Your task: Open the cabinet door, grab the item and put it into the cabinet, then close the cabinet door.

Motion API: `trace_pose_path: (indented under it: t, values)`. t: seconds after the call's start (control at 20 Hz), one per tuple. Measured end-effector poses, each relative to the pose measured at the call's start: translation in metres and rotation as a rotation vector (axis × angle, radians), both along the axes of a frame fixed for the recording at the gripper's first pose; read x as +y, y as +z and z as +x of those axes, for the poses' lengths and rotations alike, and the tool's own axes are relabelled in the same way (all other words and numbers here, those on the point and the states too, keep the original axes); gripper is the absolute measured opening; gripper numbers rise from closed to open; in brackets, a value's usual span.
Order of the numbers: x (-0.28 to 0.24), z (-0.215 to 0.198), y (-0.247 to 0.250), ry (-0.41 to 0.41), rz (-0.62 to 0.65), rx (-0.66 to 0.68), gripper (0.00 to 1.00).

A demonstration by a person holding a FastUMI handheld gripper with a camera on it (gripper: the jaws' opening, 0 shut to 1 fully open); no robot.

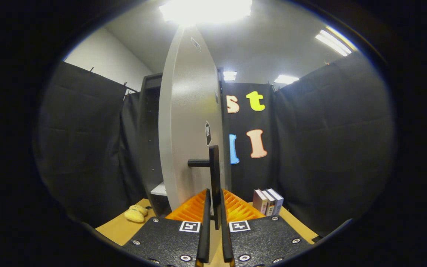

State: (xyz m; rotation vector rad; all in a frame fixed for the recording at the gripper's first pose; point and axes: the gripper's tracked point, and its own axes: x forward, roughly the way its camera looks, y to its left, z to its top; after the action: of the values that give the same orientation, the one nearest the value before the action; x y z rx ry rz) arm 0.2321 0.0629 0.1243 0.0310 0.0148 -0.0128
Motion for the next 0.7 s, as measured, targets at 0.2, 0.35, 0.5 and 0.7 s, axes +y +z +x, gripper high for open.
trace_pose_path:
  t: [0.2,0.35,0.5,0.7]
  values:
    - [-0.023,-0.002,-0.001,-0.089,0.012,-0.004,0.07]
    - [-0.021,-0.005,-0.002,-0.077,0.017,0.010,0.07]
    - [-0.037,-0.007,0.007,-0.100,-0.014,-0.011,0.09]
    - [-0.027,-0.015,0.019,-0.088,-0.038,-0.053,0.22]
